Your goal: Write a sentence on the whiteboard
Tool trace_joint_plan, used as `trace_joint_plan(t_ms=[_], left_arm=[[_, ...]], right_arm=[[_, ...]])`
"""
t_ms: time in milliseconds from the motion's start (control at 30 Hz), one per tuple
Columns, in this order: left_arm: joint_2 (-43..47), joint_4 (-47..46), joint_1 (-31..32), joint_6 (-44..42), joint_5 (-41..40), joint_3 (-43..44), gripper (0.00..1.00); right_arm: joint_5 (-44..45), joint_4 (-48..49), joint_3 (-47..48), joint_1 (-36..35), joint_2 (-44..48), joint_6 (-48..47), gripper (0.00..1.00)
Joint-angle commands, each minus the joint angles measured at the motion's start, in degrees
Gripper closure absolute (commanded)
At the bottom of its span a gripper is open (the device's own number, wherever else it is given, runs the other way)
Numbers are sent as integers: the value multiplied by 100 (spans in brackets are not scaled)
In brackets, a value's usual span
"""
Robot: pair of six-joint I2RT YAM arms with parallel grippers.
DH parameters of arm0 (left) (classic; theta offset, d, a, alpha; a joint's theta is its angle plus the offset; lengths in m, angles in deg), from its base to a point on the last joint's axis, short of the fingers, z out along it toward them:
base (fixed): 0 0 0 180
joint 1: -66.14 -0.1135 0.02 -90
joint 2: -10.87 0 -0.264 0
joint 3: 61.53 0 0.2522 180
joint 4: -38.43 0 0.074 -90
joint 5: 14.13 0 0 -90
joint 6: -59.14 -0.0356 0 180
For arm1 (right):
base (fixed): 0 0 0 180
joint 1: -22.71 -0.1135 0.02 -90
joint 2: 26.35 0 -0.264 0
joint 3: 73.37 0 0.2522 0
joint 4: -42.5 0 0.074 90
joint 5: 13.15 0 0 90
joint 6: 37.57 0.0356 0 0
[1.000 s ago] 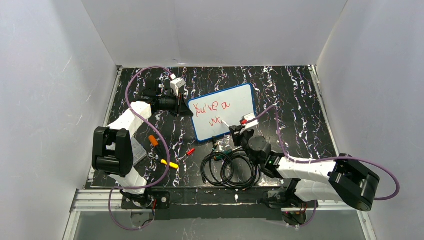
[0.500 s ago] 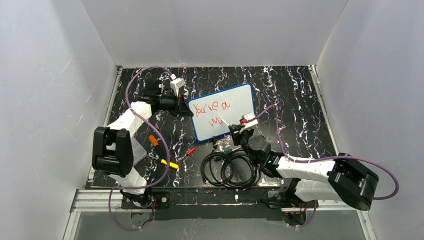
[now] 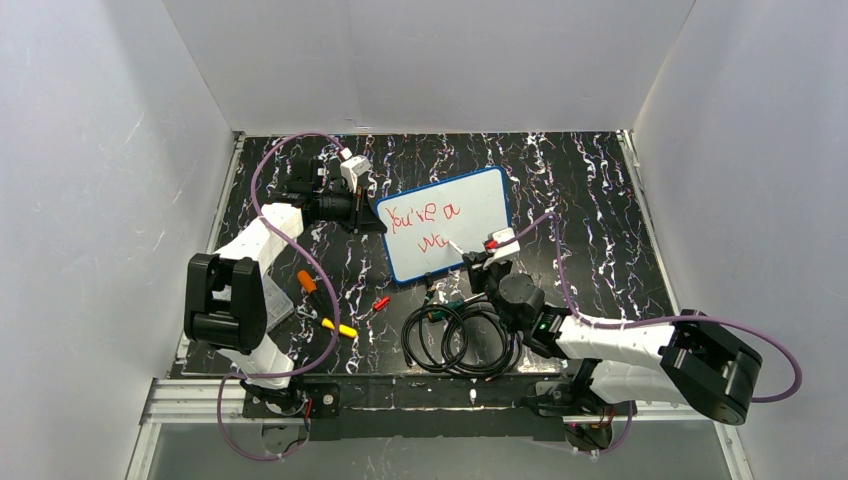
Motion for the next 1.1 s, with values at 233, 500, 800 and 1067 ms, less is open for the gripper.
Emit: trace_joint_plan(t_ms=[233, 500, 800, 1067], left_arm=[[202, 39, 23, -54, 53, 112, 100], [184, 34, 24, -46, 62, 118, 100], [180, 30, 24, -42, 71, 118, 100], [179, 30, 24, -36, 79, 113, 100]], right_arm=[[16, 652, 314, 9, 19, -329, 99], [90, 898, 389, 23, -274, -478, 99], [429, 601, 224, 27, -70, -409, 99], [218, 148, 28, 22, -9, -63, 99]])
